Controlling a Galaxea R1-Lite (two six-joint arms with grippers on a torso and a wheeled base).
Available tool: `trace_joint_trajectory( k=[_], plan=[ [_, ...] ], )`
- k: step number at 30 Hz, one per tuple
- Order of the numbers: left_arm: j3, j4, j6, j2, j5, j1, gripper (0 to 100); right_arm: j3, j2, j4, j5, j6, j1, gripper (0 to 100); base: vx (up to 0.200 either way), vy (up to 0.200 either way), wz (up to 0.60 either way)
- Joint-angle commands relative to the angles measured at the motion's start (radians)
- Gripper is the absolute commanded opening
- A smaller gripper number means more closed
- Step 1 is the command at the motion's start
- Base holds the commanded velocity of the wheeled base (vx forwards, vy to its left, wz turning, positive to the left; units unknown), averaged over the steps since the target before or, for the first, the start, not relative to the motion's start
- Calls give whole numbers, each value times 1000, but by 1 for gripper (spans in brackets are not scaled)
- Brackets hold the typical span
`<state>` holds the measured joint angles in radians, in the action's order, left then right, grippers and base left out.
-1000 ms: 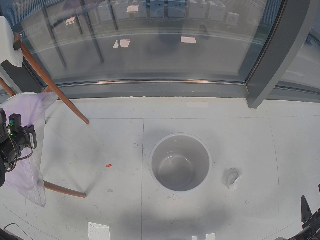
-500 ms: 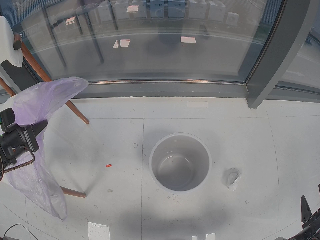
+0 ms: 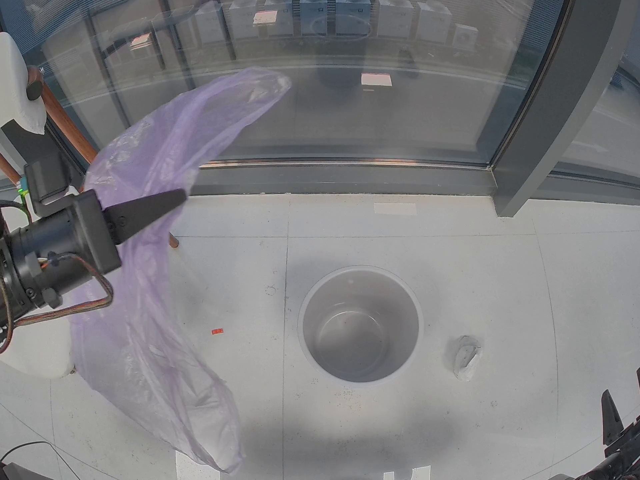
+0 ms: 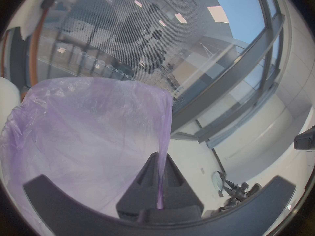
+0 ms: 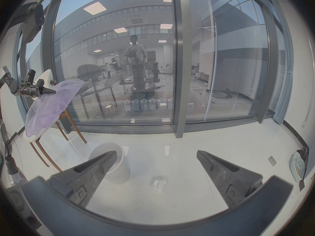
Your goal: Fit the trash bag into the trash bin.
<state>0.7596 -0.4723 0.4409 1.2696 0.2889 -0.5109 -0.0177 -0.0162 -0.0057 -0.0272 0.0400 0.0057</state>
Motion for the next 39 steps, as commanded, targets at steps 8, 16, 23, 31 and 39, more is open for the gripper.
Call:
trace_joint_trajectory(
  k=[8,16,23,31,39],
  plan=[
    [213,-52,2,358,1,-202,0,18,12,0,0,1,0,100,0,0,0],
    [359,104,36,402,3,-245,0,18,12,0,0,1,0,100,0,0,0],
    [366,113,84,435,-2,-244,0,18,12,0,0,1,0,100,0,0,0],
    [348,113,93,522,-8,-190,0,18,12,-2,0,1,0,100,0,0,0],
    [451,302,157,530,-82,-258,0,18,12,-2,0,1,0,100,0,0,0]
  ],
)
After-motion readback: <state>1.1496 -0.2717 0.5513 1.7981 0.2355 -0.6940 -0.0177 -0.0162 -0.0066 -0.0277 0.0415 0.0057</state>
